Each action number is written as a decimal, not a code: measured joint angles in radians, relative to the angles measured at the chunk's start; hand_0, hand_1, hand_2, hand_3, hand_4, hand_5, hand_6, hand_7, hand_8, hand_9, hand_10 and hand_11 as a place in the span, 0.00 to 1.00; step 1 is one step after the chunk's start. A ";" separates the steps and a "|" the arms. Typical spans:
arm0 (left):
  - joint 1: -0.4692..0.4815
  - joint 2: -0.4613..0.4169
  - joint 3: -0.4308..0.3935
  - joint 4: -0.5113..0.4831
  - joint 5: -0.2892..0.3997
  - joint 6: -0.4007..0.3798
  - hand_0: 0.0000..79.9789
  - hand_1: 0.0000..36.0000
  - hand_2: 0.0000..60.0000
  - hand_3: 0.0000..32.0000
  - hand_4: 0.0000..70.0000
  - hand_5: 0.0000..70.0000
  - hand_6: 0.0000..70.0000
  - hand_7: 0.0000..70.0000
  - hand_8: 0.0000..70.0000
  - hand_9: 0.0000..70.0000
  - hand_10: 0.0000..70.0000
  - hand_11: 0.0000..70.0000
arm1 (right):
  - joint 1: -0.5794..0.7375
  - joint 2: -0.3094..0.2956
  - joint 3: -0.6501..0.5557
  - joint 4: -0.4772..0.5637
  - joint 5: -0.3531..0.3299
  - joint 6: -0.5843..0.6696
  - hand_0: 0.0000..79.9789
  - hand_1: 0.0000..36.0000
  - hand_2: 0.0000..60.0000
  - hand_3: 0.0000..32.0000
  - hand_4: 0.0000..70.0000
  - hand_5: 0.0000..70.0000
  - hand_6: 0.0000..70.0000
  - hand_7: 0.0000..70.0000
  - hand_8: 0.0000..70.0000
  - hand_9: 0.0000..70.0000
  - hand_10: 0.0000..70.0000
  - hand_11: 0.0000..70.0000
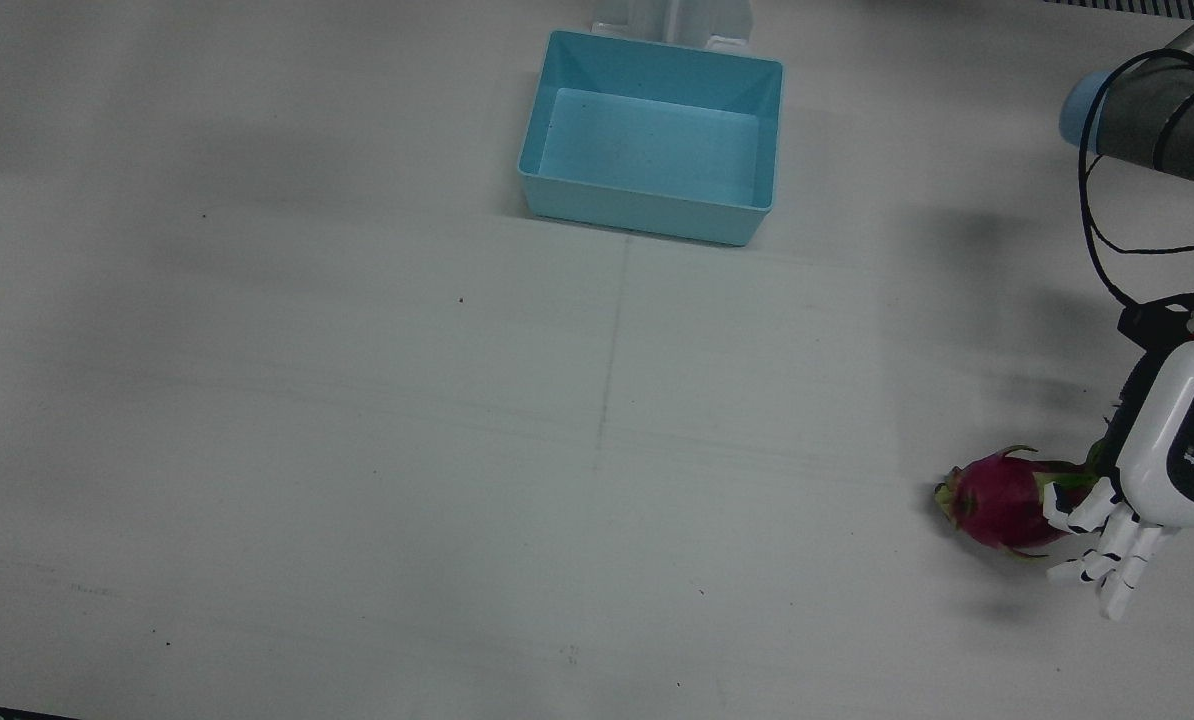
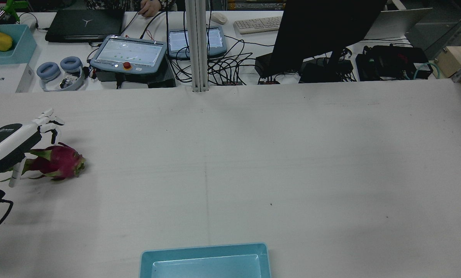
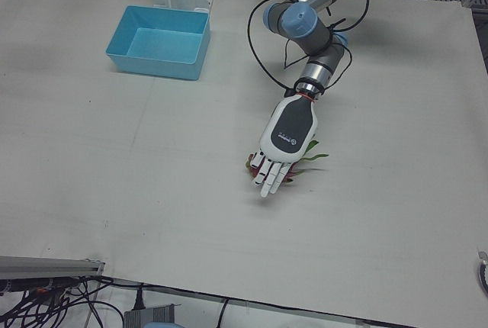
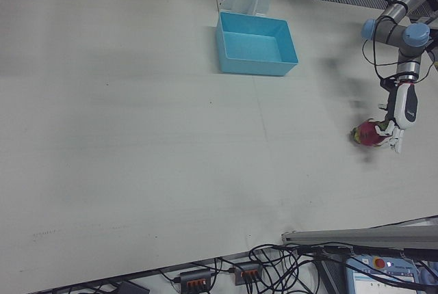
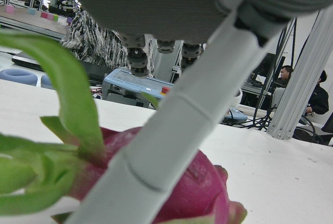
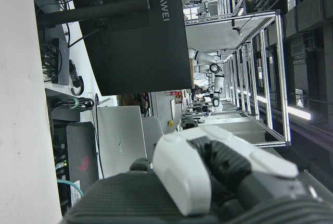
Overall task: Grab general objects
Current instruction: 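Reach the left hand down over the pink dragon fruit, then close the left hand's fingers around the dragon fruit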
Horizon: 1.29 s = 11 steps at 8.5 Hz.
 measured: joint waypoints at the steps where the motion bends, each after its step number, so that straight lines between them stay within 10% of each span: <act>1: 0.014 -0.006 0.011 0.009 -0.017 0.002 1.00 1.00 1.00 0.00 0.00 1.00 0.00 0.45 0.00 0.07 0.00 0.00 | 0.000 0.000 0.000 0.000 0.000 0.000 0.00 0.00 0.00 0.00 0.00 0.00 0.00 0.00 0.00 0.00 0.00 0.00; 11: 0.065 -0.063 0.098 0.018 -0.074 0.024 1.00 1.00 1.00 0.00 0.00 1.00 0.00 0.55 0.00 0.09 0.00 0.00 | 0.000 0.000 -0.001 0.000 0.000 0.000 0.00 0.00 0.00 0.00 0.00 0.00 0.00 0.00 0.00 0.00 0.00 0.00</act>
